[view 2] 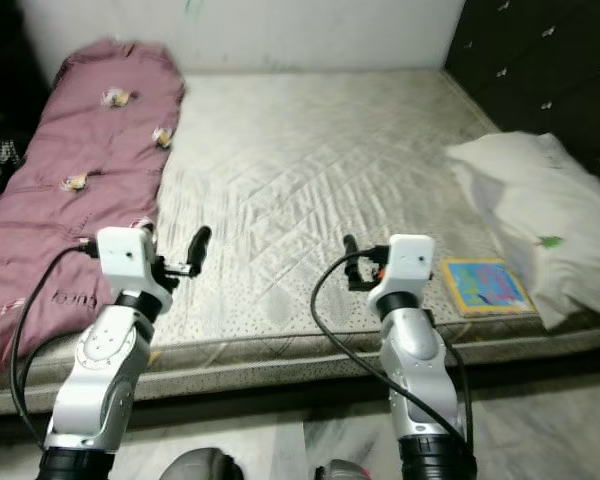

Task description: Clean up the room

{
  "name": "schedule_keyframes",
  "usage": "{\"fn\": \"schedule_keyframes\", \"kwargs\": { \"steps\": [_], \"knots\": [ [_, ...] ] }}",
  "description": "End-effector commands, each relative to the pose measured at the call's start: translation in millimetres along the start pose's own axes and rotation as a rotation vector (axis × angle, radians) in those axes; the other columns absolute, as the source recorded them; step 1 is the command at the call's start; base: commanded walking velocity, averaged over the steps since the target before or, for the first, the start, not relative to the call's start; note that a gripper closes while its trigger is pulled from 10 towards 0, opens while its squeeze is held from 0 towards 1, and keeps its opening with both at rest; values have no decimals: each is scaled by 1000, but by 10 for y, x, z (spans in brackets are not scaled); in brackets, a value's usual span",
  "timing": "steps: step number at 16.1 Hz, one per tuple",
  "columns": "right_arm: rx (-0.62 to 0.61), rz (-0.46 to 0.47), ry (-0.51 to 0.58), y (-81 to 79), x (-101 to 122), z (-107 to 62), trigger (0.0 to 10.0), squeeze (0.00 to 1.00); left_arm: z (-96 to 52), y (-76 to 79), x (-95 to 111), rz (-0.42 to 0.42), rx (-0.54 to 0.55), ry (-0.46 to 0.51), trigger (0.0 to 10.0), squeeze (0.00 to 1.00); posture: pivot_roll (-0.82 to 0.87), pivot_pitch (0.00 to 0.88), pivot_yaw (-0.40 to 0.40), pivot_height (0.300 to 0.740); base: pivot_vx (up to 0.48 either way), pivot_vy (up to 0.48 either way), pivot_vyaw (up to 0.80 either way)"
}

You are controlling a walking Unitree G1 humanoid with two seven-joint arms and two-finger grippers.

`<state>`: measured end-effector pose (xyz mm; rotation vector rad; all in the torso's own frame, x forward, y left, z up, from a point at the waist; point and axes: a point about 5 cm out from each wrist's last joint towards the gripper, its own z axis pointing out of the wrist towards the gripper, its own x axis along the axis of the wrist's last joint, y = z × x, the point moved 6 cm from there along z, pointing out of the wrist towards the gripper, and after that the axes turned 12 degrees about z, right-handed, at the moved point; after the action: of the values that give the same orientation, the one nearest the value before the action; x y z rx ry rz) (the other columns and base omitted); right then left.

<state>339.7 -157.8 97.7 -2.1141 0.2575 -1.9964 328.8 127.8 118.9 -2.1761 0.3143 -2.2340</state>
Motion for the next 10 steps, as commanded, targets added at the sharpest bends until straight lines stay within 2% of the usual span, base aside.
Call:
{"fn": "schedule_keyframes", "kwargs": {
  "steps": [1,3,10],
  "knots": [
    [10,-3,10,-30,42,16,10000,0,5,-6,58,9,-5,21,10000,0,-14,0,-6,740,0,0,0],
    [11,-3,10,-31,42,18,10000,0,4,5,74,5,-14,32,10000,0,-14,0,-5,740,0,0,0],
    [11,-7,9,-30,39,21,10000,0,7,15,78,8,-21,35,10000,0,-13,0,-7,740,261,0,0]
  ]
}}
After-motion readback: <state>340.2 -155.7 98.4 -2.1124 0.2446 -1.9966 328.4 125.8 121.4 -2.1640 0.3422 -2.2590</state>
